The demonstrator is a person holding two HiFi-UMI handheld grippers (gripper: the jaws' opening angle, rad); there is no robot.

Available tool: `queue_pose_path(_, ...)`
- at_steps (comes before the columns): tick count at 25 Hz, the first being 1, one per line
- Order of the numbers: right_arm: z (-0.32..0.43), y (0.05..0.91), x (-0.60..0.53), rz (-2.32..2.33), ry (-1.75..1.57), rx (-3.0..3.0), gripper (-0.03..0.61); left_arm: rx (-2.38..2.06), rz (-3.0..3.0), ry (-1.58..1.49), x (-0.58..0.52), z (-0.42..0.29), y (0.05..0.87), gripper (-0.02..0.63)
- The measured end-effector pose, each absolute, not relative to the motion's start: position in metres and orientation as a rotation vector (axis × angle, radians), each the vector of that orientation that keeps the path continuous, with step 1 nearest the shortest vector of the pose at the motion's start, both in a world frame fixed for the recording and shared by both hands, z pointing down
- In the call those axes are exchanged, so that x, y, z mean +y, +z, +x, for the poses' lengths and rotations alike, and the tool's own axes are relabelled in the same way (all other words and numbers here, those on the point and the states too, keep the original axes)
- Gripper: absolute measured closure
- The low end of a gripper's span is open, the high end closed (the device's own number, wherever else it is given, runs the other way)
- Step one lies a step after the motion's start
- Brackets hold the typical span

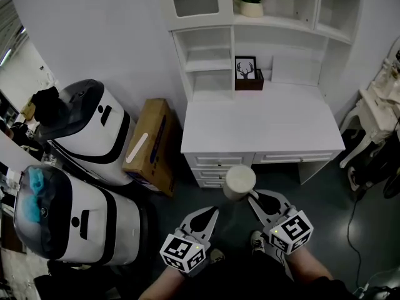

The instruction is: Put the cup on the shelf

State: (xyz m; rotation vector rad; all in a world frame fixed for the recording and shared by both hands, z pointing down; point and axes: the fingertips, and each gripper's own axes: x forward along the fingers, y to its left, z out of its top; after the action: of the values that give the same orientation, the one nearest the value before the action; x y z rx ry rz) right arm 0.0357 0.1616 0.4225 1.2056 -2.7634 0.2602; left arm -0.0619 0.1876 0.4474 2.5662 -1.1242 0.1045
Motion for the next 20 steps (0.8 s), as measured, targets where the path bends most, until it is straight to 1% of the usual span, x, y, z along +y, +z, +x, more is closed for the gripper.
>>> queue_pose_path(20,0.071,0.420,0.137,1.161,0.273,-2.785,0.546,-1.168,2.534,0.103,0.177,-0.025,0.448,0.609)
